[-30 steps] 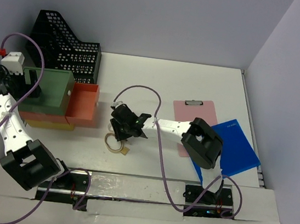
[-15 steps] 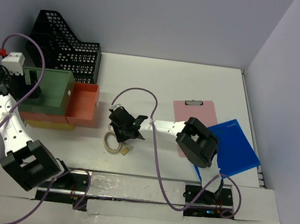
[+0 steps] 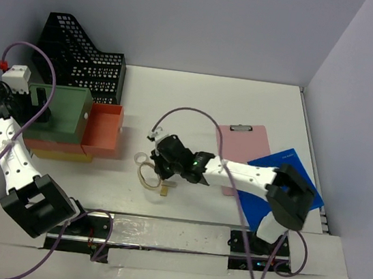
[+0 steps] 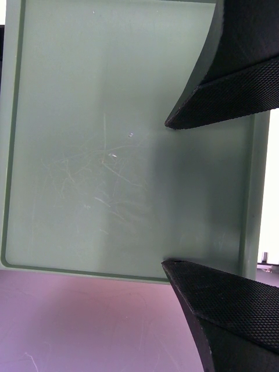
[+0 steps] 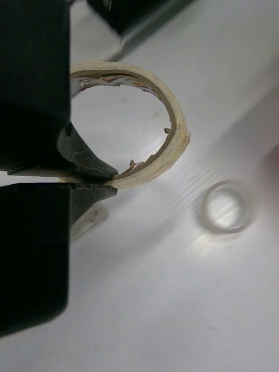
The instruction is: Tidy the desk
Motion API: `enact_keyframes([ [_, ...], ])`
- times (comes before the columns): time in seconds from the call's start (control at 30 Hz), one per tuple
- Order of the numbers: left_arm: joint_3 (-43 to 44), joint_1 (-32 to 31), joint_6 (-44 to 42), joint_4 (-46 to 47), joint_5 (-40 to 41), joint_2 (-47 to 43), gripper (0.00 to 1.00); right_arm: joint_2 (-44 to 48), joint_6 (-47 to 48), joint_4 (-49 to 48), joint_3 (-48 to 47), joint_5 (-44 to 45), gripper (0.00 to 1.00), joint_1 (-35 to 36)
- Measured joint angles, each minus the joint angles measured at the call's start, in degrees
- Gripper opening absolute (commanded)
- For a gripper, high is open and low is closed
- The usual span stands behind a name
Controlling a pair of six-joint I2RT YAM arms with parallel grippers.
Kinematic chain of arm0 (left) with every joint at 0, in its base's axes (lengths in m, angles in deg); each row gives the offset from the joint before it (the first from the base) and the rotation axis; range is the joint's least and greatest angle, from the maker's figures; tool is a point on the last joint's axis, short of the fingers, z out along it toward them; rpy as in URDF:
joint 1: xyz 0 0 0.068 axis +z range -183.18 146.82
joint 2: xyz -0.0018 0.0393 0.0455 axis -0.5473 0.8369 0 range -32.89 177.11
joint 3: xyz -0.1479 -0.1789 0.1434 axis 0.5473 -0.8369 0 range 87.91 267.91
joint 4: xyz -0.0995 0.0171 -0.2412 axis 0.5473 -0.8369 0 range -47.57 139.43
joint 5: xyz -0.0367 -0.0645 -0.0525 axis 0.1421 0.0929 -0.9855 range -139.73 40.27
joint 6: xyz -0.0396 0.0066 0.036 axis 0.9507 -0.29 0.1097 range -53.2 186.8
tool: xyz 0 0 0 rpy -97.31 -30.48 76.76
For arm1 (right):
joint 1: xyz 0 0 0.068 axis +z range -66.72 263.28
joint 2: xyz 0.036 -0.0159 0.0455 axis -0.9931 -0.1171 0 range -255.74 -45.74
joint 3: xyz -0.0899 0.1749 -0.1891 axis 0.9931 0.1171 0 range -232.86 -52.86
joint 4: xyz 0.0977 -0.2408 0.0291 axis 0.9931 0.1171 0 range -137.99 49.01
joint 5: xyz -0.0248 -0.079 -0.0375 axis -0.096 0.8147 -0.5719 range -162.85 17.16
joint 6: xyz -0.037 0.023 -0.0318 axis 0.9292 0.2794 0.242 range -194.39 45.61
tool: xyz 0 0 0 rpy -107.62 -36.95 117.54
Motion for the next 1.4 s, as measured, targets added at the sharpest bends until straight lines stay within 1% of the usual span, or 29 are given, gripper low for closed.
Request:
enact_keyframes([
  [0.1, 0.00, 0.00, 0.18, 0.03, -0.02, 0.00, 0.99, 5.70, 0.82, -3.19, -3.25, -1.80, 0.00, -0.05],
  [0.17, 0.00, 0.00, 0.36, 0.06, -0.02, 0.00, 0.99, 5.87, -0.44, -5.89, -9.06, -3.75, 0.00, -0.56],
  [0.2, 0.00, 0.00, 0.38, 0.09, -0.02, 0.00, 0.99, 4.38, -2.04, -5.82, -13.43, -4.88, 0.00, -0.89],
  [0.3, -0.05, 0.00, 0.33, 0.05, -0.02, -0.07, 0.99, -5.39, -6.94, -6.68, -31.96, -5.91, 0.00, -2.00],
  [0.37, -0.13, 0.00, 0.12, 0.03, 0.00, -0.17, 0.99, -12.38, -10.48, -5.41, -42.58, -5.83, 0.00, -2.78],
  [0.43, -0.36, 0.00, -0.05, 0.08, 0.12, -0.41, 0.99, -18.99, -14.09, -4.51, -50.48, -5.97, 0.00, -3.21],
  [0.5, -0.64, 0.00, -0.10, 0.14, 0.24, -0.73, 0.99, -24.60, -17.68, -3.65, -55.10, -5.59, 0.00, -3.55],
  [0.63, -0.88, 0.00, -0.11, 0.24, 0.26, -0.95, 0.99, -31.02, -24.04, -0.97, -55.19, -3.51, 0.00, -3.66],
  [0.73, -1.05, 0.00, -0.08, 0.40, 0.25, -1.07, 0.99, -32.42, -27.31, 0.11, -53.00, -1.26, 0.00, -3.65],
  [0.77, -1.06, 0.00, -0.08, 0.41, 0.25, -1.07, 0.99, -32.55, -28.12, 0.67, -52.70, -0.54, 0.02, -3.64],
  [0.8, -1.07, 0.00, -0.08, 0.42, 0.26, -1.07, 0.99, -32.77, -28.69, 1.09, -52.84, 0.11, 0.06, -3.62],
  [0.87, -1.07, 0.00, -0.06, 0.42, 0.24, -1.07, 0.99, -33.40, -29.60, 1.97, -54.05, 1.19, 0.11, -3.56],
  [0.97, -1.07, 0.00, -0.06, 0.42, 0.22, -1.07, 0.99, -35.54, -30.05, 3.10, -57.94, 2.02, 0.28, -3.51],
  [1.07, -1.08, 0.00, -0.08, 0.45, 0.24, -1.07, 0.99, -36.54, -30.06, 3.33, -58.54, 1.82, 0.34, -3.34],
  [1.4, -1.09, 0.00, 0.00, 0.45, 0.22, -1.07, 0.99, -37.02, -27.18, 3.99, -58.47, 1.34, 0.36, -2.69],
])
